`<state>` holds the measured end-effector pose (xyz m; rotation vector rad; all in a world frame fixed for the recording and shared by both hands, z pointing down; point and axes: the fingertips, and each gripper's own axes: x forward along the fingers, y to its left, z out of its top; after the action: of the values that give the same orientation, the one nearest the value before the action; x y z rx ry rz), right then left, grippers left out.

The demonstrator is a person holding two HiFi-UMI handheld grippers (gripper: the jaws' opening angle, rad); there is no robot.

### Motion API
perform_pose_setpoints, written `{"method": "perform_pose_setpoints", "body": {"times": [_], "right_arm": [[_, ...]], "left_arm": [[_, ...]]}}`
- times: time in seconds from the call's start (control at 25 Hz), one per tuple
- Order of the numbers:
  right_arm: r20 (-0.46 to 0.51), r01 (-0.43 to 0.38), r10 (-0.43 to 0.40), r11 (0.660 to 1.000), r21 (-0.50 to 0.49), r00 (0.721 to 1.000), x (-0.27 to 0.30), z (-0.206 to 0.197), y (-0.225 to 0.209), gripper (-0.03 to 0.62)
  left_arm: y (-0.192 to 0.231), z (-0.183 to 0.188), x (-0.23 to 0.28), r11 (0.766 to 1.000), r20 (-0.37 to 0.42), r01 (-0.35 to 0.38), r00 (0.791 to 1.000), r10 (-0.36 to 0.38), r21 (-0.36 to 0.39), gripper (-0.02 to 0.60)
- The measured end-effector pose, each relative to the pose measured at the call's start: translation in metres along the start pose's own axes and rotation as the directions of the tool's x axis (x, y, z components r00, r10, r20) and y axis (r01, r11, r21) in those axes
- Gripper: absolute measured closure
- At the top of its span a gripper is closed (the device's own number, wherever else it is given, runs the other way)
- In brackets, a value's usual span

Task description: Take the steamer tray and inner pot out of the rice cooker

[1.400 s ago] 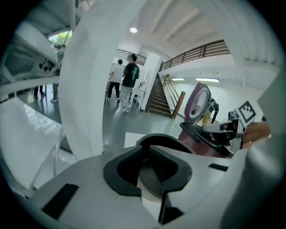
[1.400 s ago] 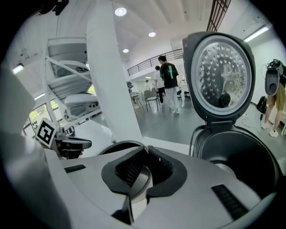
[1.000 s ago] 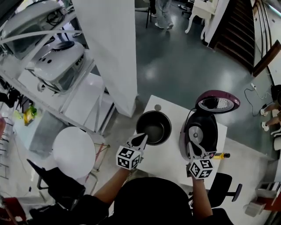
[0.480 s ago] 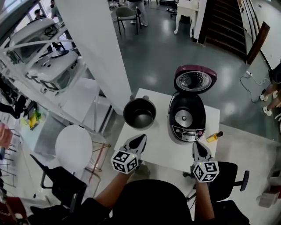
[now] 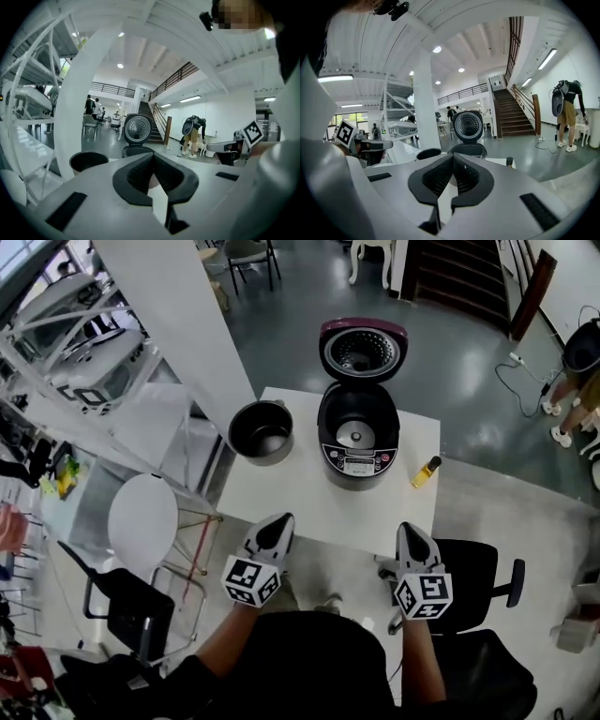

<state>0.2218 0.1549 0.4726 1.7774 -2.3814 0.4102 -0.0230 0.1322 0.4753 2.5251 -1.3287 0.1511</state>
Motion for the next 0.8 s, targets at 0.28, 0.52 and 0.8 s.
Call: {"method": "perform_pose_setpoints", "body": {"times": [0.28,0.52,0.8], "right_arm": [[0.021,0.091,-0.09,0.996,-0.022,0.996,-0.047,0.005,-0.04,0.594],[0.012,0.085,-0.085,0.993,-0.082,0.996,-0.052,0.003,-0.033,0.595],[0.047,0.084,-0.08,0.992,-0.095,0.996,-0.053,0.013,-0.022,0.595]], "left_arm": [[0.009,0.014,-0.01,0.999,0.081,-0.053,0.995,0.054,-0.013,0.577],[0.007,0.013,-0.011,0.999,0.089,-0.052,0.995,0.051,0.002,0.577],[0.007,0.012,-0.021,0.998,0.098,-0.053,0.994,0.055,-0.026,0.577]]}}
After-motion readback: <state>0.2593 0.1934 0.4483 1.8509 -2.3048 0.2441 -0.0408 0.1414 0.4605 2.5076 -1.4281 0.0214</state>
